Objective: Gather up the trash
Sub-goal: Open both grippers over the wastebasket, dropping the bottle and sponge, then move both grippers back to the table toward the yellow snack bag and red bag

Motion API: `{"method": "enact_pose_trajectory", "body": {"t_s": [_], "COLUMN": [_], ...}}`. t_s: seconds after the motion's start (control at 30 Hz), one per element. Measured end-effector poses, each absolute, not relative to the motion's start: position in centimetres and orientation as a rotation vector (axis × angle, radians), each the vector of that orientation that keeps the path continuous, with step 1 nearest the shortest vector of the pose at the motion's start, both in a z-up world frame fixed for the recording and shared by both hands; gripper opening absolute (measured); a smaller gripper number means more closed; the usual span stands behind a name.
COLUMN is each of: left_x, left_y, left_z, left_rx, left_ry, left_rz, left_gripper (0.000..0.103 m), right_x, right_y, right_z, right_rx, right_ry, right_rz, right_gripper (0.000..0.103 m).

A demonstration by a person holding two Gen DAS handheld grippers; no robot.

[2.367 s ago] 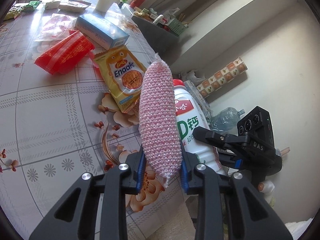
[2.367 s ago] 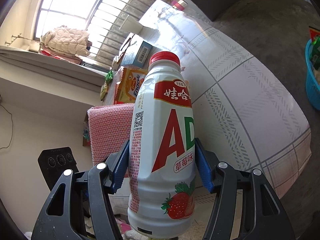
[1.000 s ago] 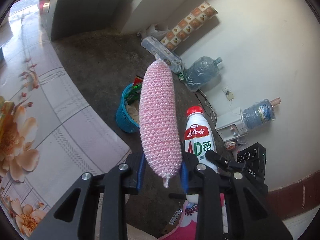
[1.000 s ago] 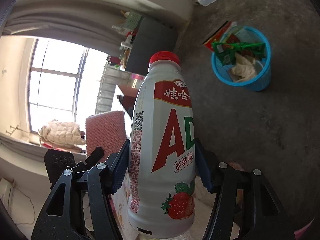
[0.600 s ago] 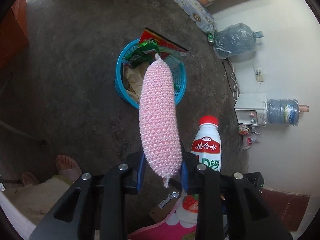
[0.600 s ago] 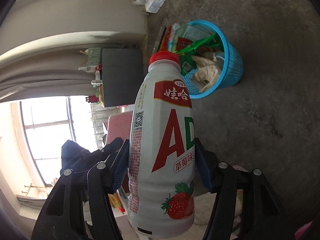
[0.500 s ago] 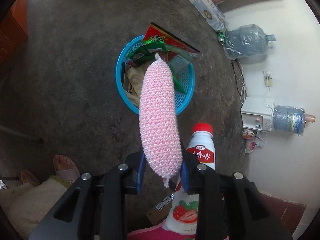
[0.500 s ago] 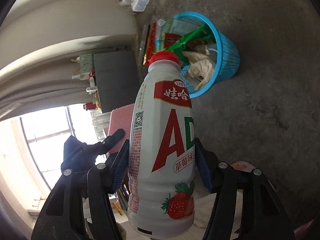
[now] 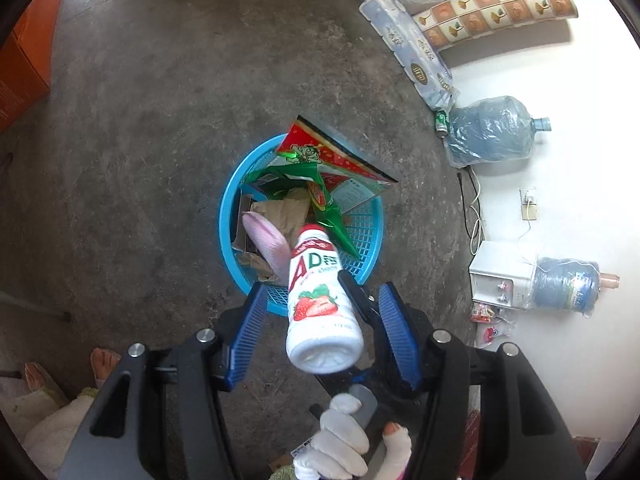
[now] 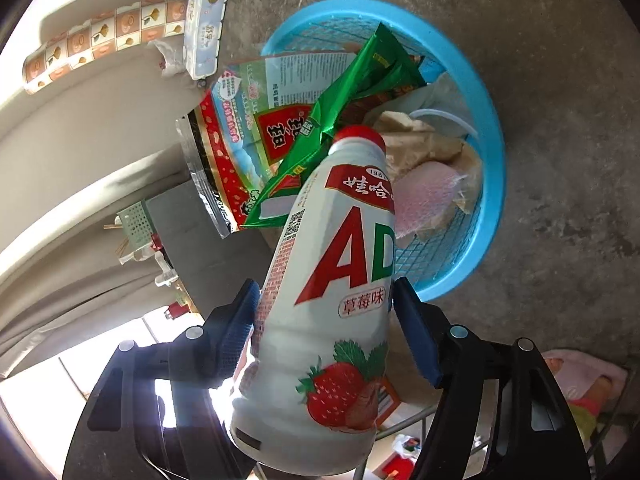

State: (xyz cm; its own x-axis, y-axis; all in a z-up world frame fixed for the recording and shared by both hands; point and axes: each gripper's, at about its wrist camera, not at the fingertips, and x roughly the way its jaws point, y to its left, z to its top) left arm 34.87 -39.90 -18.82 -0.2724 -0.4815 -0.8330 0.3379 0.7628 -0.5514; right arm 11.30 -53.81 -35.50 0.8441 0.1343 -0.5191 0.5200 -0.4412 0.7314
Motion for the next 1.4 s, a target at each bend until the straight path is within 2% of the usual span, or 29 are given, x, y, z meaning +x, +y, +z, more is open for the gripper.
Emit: {"method": "enact_pose_trajectory", "body": {"t_s": [0.3,0.5,0.6,0.77,0.97,1.1,1.4], "left_x": [34.6,33.7,33.2,32.6,32.2,32.2,31.2], "left_y": [-34.4,-29.5,-26.9,-21.8,-14.3,-9.4,-0.6], "left_z": [-12.7,-9.6,-7.8,-4.7,-2.6,-2.1,-0.4], "left_rx": [-0.115,-0.117,-0.096,-0.083,-0.186,-0.265,-0.33], "left_ry": [1.588,1.523,1.469,1.375,1.311,1.287,1.175], "left_rz": [-0.898,-0.972,-1.003,-1.045,-1.012,-0.952,-0.833], "left_gripper": [0.057,0.057,0.057,0.057,0.059,0.059,0.059], "right_x": [11.2,10.0,9.6,10.0,13.3,16.5,20.5], "right_y": [-53.9,-54.8,-54.7,-52.2,-48.6,-49.1,-50.4], "right_z": [-36.5,-34.4,-32.6,-30.1,-31.5,-32.4,-29.3], "right_rx": [2.025,1.922,1.799,1.52,1.368,1.349,1.247], "right_ry": [0.424,0.435,0.499,0.73,1.018,1.053,0.984], "right_rz": [-0.502,-0.538,-0.537,-0.496,-0.358,-0.348,-0.355], "right_gripper": [0.07,0.07,0.07,0.07,0.069,0.059,0.057]}}
